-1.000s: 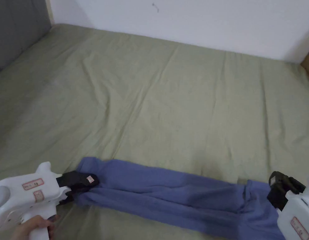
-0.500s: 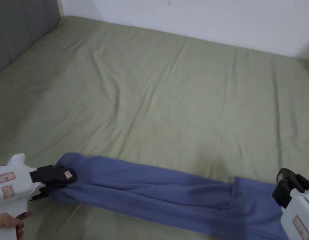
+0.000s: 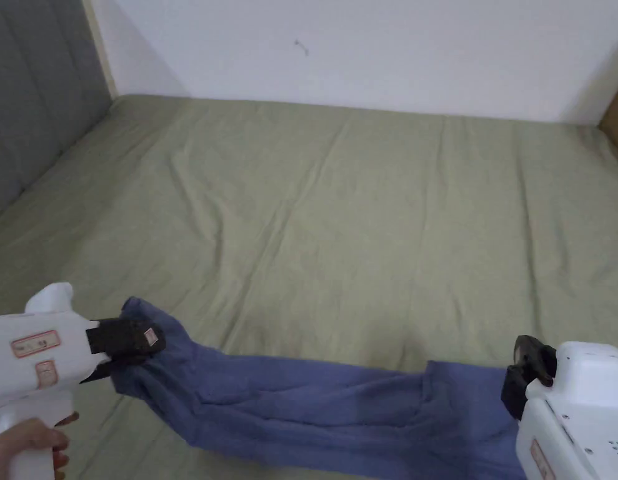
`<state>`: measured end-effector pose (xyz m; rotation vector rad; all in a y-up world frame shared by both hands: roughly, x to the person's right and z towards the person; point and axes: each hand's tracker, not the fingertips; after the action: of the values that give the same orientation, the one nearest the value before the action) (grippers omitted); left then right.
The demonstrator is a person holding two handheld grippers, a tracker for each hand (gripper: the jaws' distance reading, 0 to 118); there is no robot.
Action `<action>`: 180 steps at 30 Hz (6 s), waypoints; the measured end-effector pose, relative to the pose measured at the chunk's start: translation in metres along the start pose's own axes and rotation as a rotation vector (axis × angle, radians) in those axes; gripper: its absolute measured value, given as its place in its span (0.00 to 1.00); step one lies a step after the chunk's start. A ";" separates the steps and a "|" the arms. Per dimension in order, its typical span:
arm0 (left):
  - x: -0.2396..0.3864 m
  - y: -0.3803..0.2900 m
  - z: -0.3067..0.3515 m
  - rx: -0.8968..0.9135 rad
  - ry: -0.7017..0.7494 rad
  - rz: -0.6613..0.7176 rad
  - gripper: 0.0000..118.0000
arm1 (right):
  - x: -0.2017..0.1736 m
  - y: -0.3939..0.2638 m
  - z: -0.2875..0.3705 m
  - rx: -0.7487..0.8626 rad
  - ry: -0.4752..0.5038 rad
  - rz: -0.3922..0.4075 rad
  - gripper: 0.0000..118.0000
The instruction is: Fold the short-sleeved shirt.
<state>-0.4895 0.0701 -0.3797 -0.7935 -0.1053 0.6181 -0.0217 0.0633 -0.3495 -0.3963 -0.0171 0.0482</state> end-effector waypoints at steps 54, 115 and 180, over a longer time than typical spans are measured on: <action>0.205 -0.176 -0.151 -0.430 -0.098 -0.423 0.02 | 0.064 -0.027 0.015 -0.012 0.028 -0.075 0.00; -0.047 -0.054 -0.048 -0.270 -0.218 0.200 0.10 | -0.001 0.014 0.011 0.046 -0.050 0.022 0.00; 0.286 -0.182 -0.189 -0.571 -0.106 -0.474 0.04 | 0.097 -0.027 0.020 0.001 -0.033 -0.114 0.00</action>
<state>-0.1086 0.0120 -0.4262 -1.2363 -0.5689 0.1696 0.0761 0.0507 -0.3195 -0.3929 -0.0721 -0.0580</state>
